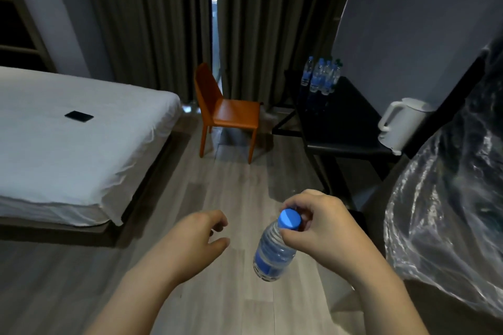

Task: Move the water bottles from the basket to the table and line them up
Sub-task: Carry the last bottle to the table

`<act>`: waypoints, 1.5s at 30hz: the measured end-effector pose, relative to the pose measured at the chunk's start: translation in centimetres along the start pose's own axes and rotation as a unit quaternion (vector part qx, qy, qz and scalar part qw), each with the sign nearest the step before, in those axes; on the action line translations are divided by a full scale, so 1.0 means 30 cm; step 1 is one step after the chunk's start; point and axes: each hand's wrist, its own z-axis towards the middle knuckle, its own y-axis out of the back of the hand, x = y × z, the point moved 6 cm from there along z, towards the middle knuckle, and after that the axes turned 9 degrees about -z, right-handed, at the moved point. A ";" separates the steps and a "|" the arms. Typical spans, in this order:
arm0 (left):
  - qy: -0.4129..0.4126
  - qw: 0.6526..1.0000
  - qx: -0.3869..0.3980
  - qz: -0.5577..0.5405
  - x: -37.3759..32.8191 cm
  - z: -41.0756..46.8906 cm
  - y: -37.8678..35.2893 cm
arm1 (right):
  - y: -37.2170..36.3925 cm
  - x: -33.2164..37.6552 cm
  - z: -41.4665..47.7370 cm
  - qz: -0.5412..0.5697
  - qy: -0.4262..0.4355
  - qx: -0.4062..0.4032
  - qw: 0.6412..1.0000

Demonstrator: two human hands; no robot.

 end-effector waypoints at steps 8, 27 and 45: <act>0.005 1.000 -0.005 -0.005 0.076 0.406 0.164 | 0.015 -0.042 0.469 -0.013 0.007 -0.007 1.000; -0.096 0.993 0.071 0.006 0.253 1.542 0.561 | -0.065 -0.094 1.486 -0.021 -0.125 -0.028 0.992; -0.155 0.979 0.126 0.039 0.139 2.574 0.596 | 0.020 -0.534 2.308 0.010 -0.189 -0.051 0.981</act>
